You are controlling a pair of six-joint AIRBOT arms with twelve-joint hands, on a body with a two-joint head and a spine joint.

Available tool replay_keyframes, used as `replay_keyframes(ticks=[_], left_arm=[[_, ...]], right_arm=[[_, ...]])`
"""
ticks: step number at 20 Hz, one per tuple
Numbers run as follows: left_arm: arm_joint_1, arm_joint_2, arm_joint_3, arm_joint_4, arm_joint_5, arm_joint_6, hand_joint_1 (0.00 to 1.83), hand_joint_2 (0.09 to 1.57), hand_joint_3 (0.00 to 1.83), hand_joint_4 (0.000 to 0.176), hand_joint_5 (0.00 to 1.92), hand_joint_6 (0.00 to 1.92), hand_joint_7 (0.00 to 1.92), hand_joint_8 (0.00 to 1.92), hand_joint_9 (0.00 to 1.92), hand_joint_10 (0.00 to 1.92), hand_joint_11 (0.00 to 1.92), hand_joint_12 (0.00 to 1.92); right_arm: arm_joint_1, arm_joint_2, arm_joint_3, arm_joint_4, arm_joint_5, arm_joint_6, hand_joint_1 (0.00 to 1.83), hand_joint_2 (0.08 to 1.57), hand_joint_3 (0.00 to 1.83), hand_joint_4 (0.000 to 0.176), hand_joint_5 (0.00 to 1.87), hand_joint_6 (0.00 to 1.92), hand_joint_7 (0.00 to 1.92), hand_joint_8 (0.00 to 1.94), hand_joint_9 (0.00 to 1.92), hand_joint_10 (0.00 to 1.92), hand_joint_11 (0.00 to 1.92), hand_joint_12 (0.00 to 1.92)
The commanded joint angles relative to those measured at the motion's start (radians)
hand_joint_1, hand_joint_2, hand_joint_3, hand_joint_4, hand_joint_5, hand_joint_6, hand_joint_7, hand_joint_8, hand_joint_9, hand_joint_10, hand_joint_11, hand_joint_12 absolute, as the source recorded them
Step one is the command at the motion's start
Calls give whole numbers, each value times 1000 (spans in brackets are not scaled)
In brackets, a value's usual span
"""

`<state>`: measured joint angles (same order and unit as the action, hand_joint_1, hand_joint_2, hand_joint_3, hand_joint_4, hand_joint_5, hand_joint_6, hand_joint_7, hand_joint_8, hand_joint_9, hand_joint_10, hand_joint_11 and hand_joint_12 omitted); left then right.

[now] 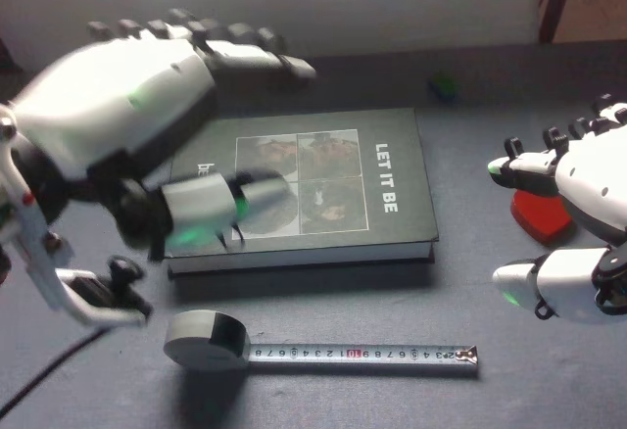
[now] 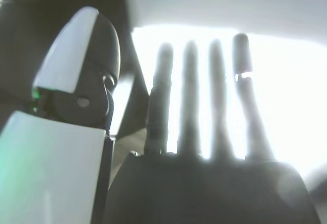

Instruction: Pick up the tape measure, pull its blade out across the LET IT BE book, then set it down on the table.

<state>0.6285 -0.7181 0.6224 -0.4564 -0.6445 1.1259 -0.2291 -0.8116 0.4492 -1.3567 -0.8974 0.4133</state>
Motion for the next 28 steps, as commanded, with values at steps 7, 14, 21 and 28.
replay_keyframes(ticks=[7, 14, 21, 28], left_arm=[[302, 12, 66, 270, -256, -577, 860, 1176, 2, 0, 422, 2, 419, 1, 412, 4, 134, 793], [373, -22, 113, 230, -194, -658, 867, 1181, 2, 0, 414, 1, 427, 1, 432, 6, 142, 802], [465, -96, 182, 219, -297, -699, 881, 1183, 1, 0, 399, 0, 400, 0, 418, 1, 129, 800], [535, -130, 195, 222, -350, -696, 838, 1216, 9, 0, 388, 1, 398, 2, 406, 1, 114, 804]], right_arm=[[2, 8, -6, -75, -10, -3, 310, 1135, 0, 84, 230, 5, 287, 6, 303, 6, 0, 796], [2, 8, -6, -75, -8, -3, 285, 1148, 1, 85, 209, 1, 263, 1, 280, 3, 0, 714], [1, 8, -6, -75, -7, -3, 285, 1149, 0, 85, 197, 0, 257, 0, 288, 1, 0, 726], [-2, 8, -6, -75, -2, -3, 282, 1150, 0, 84, 203, 2, 271, 1, 306, 4, 0, 839]])
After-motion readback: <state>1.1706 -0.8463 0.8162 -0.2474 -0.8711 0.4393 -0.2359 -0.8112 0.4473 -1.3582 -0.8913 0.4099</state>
